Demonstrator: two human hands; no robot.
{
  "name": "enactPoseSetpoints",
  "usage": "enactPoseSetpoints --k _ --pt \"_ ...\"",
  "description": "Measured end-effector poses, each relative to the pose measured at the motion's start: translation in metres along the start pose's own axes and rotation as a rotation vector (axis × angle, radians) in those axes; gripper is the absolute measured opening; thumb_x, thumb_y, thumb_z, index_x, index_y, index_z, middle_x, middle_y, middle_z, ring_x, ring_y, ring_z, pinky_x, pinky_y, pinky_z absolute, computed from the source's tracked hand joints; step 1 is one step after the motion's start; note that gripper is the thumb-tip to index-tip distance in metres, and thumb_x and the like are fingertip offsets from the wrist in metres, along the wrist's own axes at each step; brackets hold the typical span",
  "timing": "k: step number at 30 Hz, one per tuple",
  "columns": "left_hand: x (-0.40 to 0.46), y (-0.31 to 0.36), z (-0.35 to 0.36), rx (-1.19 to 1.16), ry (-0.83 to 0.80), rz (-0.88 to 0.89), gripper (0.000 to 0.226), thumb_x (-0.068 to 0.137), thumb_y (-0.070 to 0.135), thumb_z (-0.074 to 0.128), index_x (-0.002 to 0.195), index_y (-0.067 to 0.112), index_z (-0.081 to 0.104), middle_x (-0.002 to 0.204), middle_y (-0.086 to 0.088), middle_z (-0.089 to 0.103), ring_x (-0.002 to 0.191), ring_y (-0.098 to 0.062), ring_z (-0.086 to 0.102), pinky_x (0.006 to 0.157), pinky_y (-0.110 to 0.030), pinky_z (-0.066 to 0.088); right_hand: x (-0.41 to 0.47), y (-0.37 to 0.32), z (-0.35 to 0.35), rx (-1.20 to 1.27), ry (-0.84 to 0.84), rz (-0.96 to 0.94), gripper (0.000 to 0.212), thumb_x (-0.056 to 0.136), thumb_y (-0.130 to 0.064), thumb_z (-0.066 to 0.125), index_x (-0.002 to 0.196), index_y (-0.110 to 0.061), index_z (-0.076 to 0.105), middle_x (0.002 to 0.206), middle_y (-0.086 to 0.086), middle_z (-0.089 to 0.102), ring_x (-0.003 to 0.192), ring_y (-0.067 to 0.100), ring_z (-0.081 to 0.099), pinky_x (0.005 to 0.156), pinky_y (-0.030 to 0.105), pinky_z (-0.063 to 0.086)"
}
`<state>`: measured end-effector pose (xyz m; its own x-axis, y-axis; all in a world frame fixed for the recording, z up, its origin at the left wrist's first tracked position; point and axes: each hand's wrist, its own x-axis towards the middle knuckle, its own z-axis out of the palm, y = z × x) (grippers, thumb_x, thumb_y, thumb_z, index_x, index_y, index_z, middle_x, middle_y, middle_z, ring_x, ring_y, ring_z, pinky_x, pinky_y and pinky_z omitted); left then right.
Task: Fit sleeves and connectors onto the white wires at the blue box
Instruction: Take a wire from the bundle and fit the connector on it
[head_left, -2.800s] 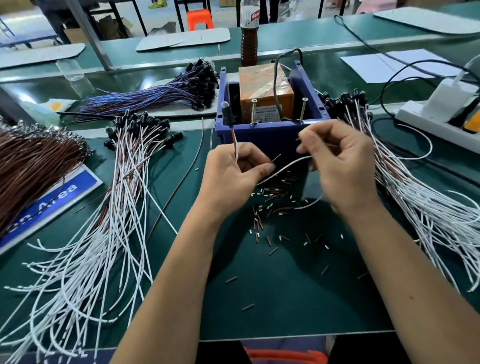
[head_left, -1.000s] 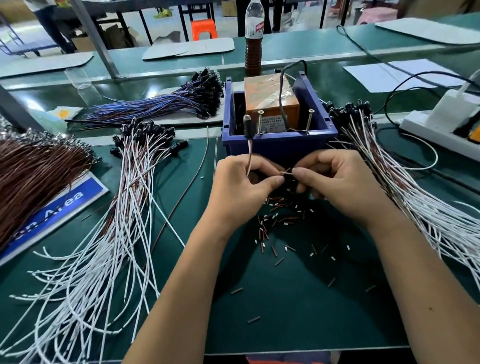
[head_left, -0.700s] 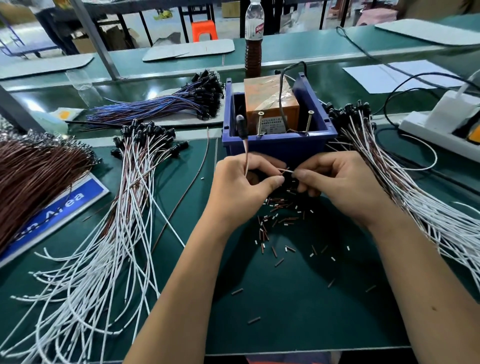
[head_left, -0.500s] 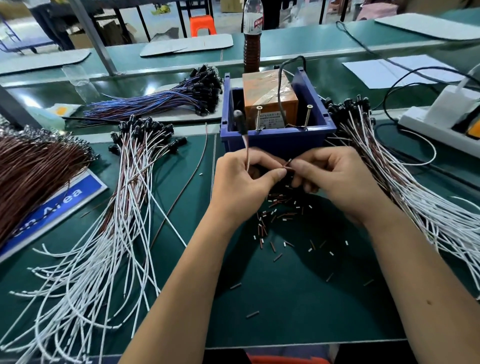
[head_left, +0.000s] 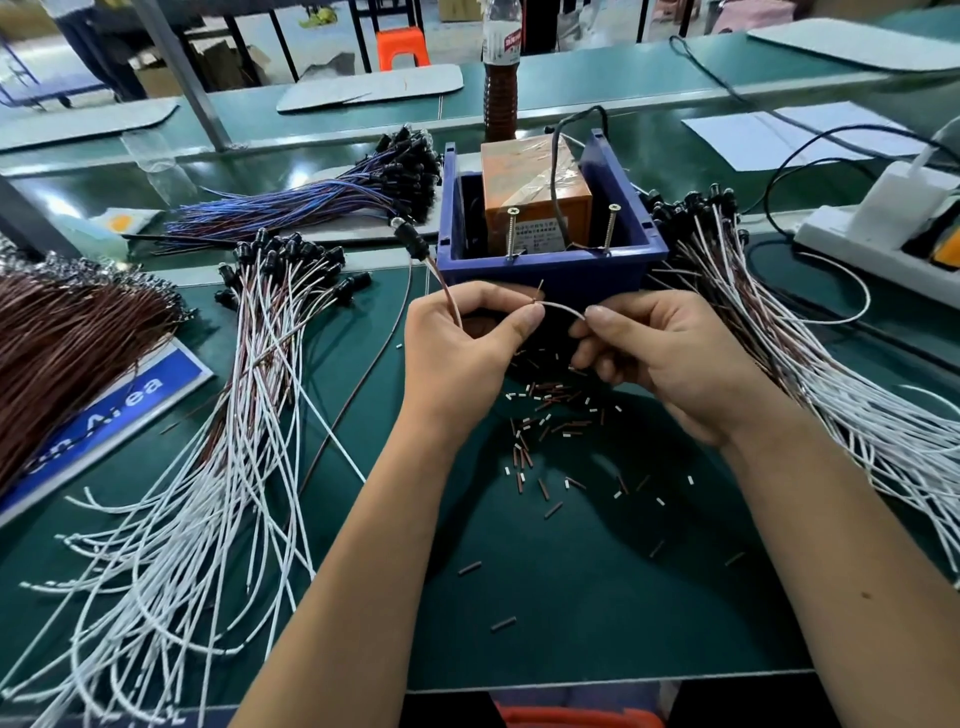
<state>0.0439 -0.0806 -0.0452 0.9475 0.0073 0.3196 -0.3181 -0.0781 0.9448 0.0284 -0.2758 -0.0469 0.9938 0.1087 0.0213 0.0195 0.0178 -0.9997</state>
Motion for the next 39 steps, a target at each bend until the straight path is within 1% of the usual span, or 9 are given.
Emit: enactPoseSetpoints --k 9,14,16,19,23,27,31,36,39 --pt "-0.002 -0.009 0.001 0.171 -0.133 0.029 0.01 0.08 0.013 0.082 0.074 0.02 0.076 0.088 0.008 0.079 0.072 -0.034 0.07 0.066 -0.048 0.059 0.001 0.0 -0.002 -0.216 0.044 -0.053 0.023 0.103 -0.012 0.063 0.083 -0.011 0.074 0.065 0.005 0.071 0.056 0.01 0.055 0.054 0.017 0.045" --pt "-0.001 -0.012 -0.002 0.274 -0.206 0.102 0.009 0.079 0.007 0.083 0.075 0.013 0.078 0.085 0.008 0.078 0.057 0.002 0.056 0.056 -0.016 0.042 0.0 -0.001 -0.004 -0.348 0.016 -0.009 0.023 0.101 -0.011 0.066 0.08 -0.011 0.074 0.062 0.003 0.071 0.052 0.006 0.052 0.051 0.015 0.042" --pt "-0.001 -0.012 -0.001 0.295 -0.195 0.098 0.01 0.079 0.005 0.084 0.075 0.011 0.078 0.086 0.007 0.078 0.058 0.002 0.058 0.056 -0.016 0.042 0.0 0.0 -0.004 -0.351 0.032 -0.01 0.023 0.102 -0.01 0.065 0.08 -0.012 0.074 0.062 0.003 0.07 0.052 0.007 0.052 0.052 0.016 0.042" --pt "-0.001 -0.008 0.002 0.117 -0.12 0.052 0.01 0.081 0.004 0.081 0.077 0.012 0.078 0.088 0.002 0.08 0.072 -0.015 0.073 0.066 -0.03 0.056 0.0 -0.002 -0.001 -0.066 0.05 -0.033 0.022 0.102 -0.024 0.064 0.09 -0.009 0.075 0.066 0.006 0.069 0.055 0.012 0.052 0.054 0.019 0.043" --pt "-0.003 0.004 0.002 -0.325 -0.088 -0.071 0.006 0.085 0.001 0.075 0.082 0.006 0.077 0.087 -0.008 0.079 0.05 -0.002 0.057 0.051 -0.012 0.043 -0.002 -0.004 -0.001 0.33 -0.086 -0.054 0.029 0.106 -0.021 0.05 0.117 -0.006 0.072 0.082 0.015 0.071 0.069 0.021 0.056 0.06 0.024 0.048" --pt "-0.005 0.007 0.005 -0.478 -0.143 -0.186 0.014 0.092 0.007 0.068 0.1 -0.005 0.071 0.055 0.007 0.064 0.04 0.002 0.037 0.043 -0.012 0.03 -0.002 0.001 0.005 0.285 -0.141 -0.158 0.031 0.094 -0.009 0.066 0.124 -0.016 0.074 0.089 0.014 0.073 0.067 0.018 0.057 0.061 0.024 0.048" --pt "-0.01 0.017 0.01 -0.588 -0.201 -0.256 0.011 0.094 0.002 0.063 0.097 -0.007 0.068 0.062 -0.001 0.069 0.045 -0.004 0.061 0.049 -0.015 0.05 -0.002 0.004 0.016 0.223 -0.073 -0.29 0.028 0.088 -0.023 0.077 0.116 -0.023 0.079 0.086 0.006 0.072 0.062 0.014 0.054 0.055 0.023 0.043" --pt "-0.01 0.013 0.01 -0.507 -0.228 -0.267 0.007 0.094 0.004 0.064 0.088 0.001 0.067 0.048 0.012 0.054 0.038 0.003 0.036 0.041 -0.011 0.03 -0.002 0.006 0.016 0.161 0.041 -0.37 0.016 0.09 -0.023 0.079 0.105 -0.022 0.082 0.081 0.016 0.069 0.056 0.012 0.051 0.05 0.019 0.041" --pt "-0.01 0.014 0.01 -0.507 -0.212 -0.257 0.008 0.091 0.002 0.068 0.083 0.004 0.068 0.073 0.0 0.072 0.04 0.003 0.04 0.041 -0.012 0.029 -0.002 0.004 0.016 0.189 0.057 -0.402 0.012 0.09 -0.024 0.08 0.101 -0.02 0.082 0.082 0.004 0.075 0.054 0.01 0.051 0.049 0.018 0.04"
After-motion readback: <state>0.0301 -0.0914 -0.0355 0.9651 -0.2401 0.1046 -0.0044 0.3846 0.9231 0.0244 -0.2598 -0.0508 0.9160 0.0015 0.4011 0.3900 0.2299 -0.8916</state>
